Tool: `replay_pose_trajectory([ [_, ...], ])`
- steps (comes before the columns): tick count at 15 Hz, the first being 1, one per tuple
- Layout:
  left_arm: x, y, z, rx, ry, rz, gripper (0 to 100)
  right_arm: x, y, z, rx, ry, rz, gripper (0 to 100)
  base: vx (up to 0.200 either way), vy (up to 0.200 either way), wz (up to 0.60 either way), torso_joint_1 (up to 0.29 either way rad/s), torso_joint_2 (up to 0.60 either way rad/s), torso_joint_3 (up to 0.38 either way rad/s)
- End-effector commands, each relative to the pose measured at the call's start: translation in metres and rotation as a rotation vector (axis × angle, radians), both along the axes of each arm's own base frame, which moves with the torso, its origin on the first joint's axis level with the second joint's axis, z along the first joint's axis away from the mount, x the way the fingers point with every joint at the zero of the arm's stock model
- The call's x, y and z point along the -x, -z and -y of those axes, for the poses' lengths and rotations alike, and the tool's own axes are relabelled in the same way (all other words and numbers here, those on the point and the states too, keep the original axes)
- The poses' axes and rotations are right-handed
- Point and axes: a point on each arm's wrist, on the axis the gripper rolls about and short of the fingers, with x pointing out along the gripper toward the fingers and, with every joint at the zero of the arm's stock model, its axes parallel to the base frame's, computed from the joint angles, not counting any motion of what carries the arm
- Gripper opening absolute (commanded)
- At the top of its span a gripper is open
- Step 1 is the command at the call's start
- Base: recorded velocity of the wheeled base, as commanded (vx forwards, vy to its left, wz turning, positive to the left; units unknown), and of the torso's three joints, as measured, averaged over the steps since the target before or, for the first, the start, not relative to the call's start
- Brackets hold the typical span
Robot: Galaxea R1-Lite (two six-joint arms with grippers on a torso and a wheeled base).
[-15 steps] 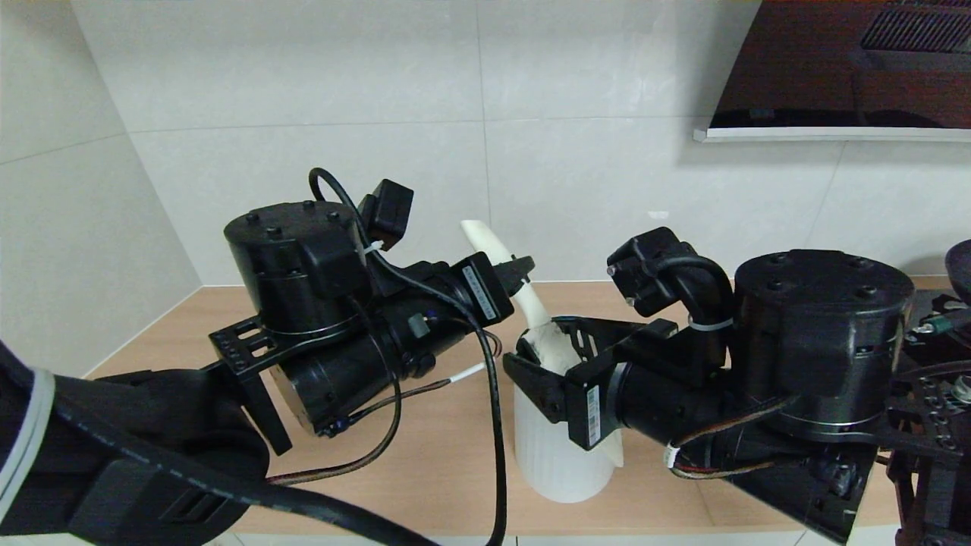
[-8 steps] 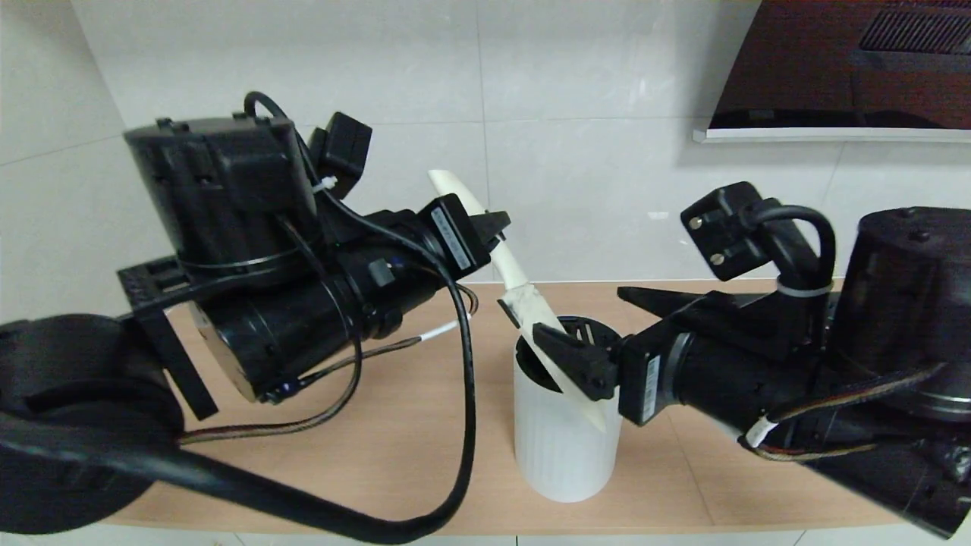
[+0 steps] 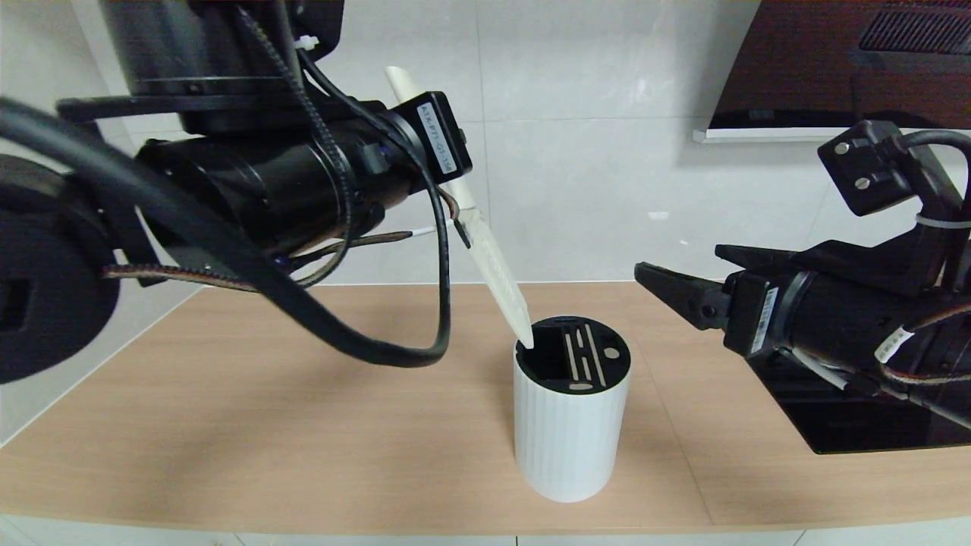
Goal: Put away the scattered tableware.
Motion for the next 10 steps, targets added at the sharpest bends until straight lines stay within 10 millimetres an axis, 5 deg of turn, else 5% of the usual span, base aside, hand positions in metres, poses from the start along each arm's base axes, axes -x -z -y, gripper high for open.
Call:
replay_pose_trajectory([
  [1,-0.007,0.012,0.014,-0.028,-0.01,-0.022,0,-0.002,-0.001,0.003,-0.002,0.016,0.003,100,0.0,0.0,0.0,0.0,0.0,0.0],
  [10,-0.016,0.041,0.065,-0.104,-0.157,0.042,0,-0.005,0.0,0.003,0.002,0.023,0.0,100,0.0,0.0,0.0,0.0,0.0,0.0],
])
